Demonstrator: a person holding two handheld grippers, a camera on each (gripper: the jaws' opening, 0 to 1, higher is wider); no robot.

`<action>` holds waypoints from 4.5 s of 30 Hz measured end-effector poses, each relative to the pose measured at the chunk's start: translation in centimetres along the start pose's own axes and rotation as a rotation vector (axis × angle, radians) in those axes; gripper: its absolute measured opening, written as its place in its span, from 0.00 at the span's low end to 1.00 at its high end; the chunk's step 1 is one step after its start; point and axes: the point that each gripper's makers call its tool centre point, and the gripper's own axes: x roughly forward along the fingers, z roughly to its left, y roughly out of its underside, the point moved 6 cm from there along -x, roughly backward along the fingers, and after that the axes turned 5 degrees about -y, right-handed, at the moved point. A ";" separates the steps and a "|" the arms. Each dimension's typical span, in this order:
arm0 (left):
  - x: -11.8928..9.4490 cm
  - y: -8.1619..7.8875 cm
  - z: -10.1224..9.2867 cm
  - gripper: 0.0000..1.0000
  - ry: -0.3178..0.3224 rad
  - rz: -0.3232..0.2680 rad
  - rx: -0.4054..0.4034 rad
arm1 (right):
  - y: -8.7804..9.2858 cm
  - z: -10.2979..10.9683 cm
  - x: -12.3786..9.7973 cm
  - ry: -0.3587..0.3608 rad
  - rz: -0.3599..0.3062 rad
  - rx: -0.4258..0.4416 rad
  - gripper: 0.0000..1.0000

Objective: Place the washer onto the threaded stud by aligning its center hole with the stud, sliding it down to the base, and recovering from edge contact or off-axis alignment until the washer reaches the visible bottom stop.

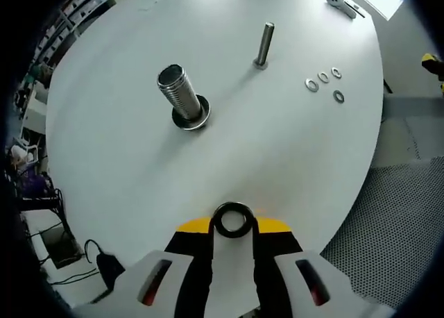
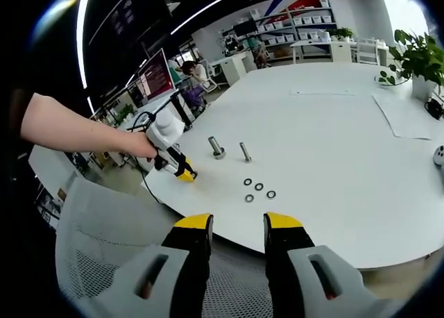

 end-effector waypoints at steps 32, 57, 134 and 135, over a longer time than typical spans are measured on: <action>-5.7 -9.0 2.7 0.19 -0.090 -0.134 0.092 | -0.1 0.1 -0.1 -0.014 -0.016 -0.002 0.32; -1.4 -10.1 3.0 0.19 -0.070 -0.044 0.126 | 0.0 -0.1 -0.1 0.009 -0.001 -0.004 0.32; -16.1 -1.5 -6.0 0.35 -0.034 -0.679 -0.380 | 0.1 -0.1 -0.1 0.006 0.010 -0.004 0.31; -16.7 -1.2 -6.5 0.35 -0.010 -0.691 -0.406 | 0.1 -0.1 -0.2 0.008 0.006 -0.008 0.30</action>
